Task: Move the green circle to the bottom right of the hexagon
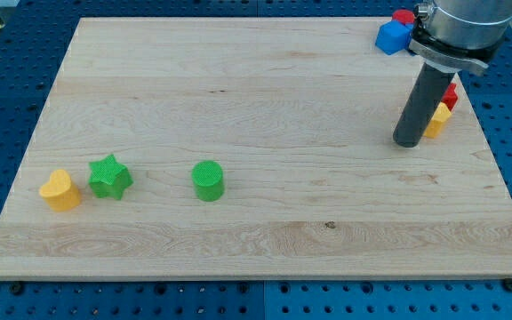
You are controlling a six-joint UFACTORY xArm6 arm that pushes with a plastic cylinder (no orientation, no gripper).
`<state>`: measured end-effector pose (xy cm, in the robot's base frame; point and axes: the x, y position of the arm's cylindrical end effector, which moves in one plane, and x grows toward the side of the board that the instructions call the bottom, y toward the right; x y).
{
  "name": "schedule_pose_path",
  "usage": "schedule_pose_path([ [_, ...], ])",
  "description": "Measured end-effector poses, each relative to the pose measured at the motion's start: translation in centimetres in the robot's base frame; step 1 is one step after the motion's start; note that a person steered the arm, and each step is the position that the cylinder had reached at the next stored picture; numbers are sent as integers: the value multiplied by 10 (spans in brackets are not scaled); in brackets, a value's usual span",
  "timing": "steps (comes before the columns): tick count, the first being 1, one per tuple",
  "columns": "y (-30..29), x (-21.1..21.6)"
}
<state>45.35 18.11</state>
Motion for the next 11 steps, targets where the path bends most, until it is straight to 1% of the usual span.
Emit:
schedule_pose_path([
  [1,-67,0],
  [2,-158,0],
  [3,-228,19],
  [4,-266,51],
  [5,-262,82],
  [6,-272,83],
  [7,-314,91],
  [8,-296,105],
  [10,-156,101],
  [11,-180,105],
])
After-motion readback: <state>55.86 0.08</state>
